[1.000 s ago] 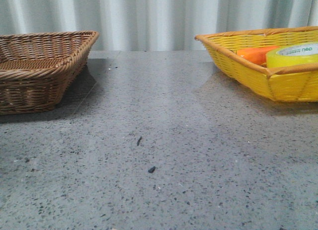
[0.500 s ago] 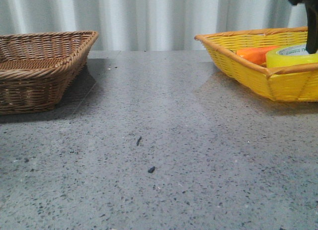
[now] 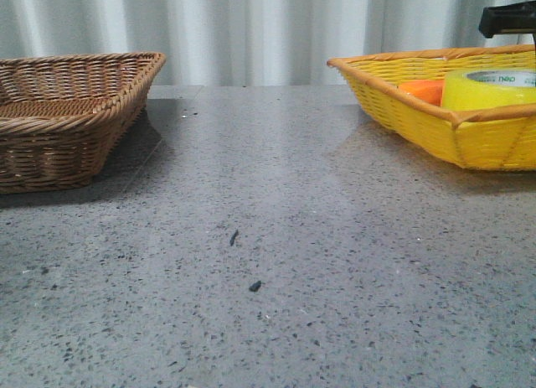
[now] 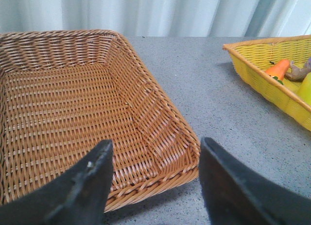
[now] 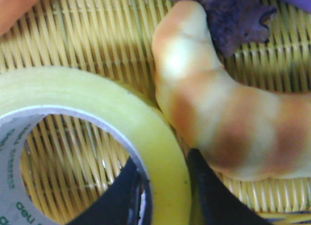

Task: Transfer tape with both arms
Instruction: 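Grasp the yellow tape roll with the right gripper and lift it, then carry the tape roll to the table center and release it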

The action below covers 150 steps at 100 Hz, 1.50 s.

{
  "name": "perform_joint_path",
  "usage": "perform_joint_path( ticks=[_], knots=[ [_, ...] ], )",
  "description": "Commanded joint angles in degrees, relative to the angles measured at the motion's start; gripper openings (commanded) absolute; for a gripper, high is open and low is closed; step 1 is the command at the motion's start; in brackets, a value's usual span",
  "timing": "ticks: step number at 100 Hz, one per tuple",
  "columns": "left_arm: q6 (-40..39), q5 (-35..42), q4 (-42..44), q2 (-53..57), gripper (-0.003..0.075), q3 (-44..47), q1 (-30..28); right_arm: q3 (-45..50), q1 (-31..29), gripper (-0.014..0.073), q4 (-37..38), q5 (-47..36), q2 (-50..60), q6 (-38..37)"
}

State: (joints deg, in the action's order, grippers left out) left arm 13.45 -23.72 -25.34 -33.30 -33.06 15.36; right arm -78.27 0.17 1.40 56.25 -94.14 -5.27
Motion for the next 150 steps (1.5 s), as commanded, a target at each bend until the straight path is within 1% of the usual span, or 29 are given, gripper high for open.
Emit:
perform_joint_path(
  ticks=[1, 13, 23, 34, 41, 49, 58, 80, 92, 98, 114, 131, 136, 141, 150],
  knots=[
    [-0.3, 3.3, -0.8, -0.4, 0.0367, -2.1, 0.4, -4.1, -0.2, -0.0054, 0.6, -4.0, 5.2, -0.1],
    [-0.3, 3.3, -0.8, -0.4, 0.0367, -2.1, 0.4, -10.3, -0.2, -0.0054, 0.6, -4.4, 8.5, -0.1],
    [-0.3, 3.3, -0.8, -0.4, 0.0367, -2.1, 0.4, -17.0, 0.1, -0.0053, -1.4, -4.0, 10.3, -0.1],
    [-0.3, 3.3, -0.8, -0.4, 0.0367, -2.1, 0.4, -24.3, 1.2, -0.0053, -1.9, -2.1, 10.1, -0.1],
    [-0.3, 3.3, -0.8, -0.4, 0.0367, -2.1, 0.4, -26.9, 1.8, -0.0053, -3.4, -1.4, 9.7, -0.1],
    [-0.3, 3.4, -0.8, -0.4, 0.0367, -2.1, 0.4, -27.4, 3.2, -0.0053, -6.2, -1.6, 9.3, -0.1],
    [-0.3, 3.6, -0.8, -0.6, 0.0367, -2.1, 0.4, -27.4, 6.5, -0.0053, -8.1, -1.7, 8.2, 0.1],
    [-0.3, 3.6, -1.1, -0.6, 0.0367, -2.1, 0.4, -27.4, 18.9, -0.0053, -8.2, -3.4, 1.6, 0.1],
    [-0.3, 3.6, -1.2, -0.6, 0.0367, -2.1, 0.4, -27.4, 23.2, -0.0053, -8.2, -4.8, -3.5, 0.1],
    [-0.3, 3.6, -1.2, -0.6, 0.0367, -2.1, 0.4, -27.4, 24.1, -0.0053, -7.7, -4.9, -6.3, 0.1],
    [-0.3, 2.7, -1.2, -0.6, 0.0367, -2.1, 0.4, -27.4, 24.1, -0.0053, -6.4, -3.5, -12.2, 0.0],
    [-0.3, 1.5, -1.2, -0.6, 0.0367, -2.1, 0.4, -27.4, 24.0, -0.0048, -5.4, -3.1, -14.8, 0.0],
    [-0.3, 1.5, -1.2, -0.6, 0.0366, -2.1, 0.4, -27.4, 24.0, -0.0022, -5.4, -3.0, -14.8, 0.0],
    [-0.3, 1.5, -1.2, -0.6, 0.0366, -2.1, 0.4, -27.4, 24.0, 0.0029, -5.4, -3.0, -14.8, 0.0],
    [-0.3, 1.5, -1.2, -0.6, 0.0367, -2.1, 0.4, -27.4, 24.0, 0.0186, -5.5, -2.2, -14.7, 0.0]
  ],
)
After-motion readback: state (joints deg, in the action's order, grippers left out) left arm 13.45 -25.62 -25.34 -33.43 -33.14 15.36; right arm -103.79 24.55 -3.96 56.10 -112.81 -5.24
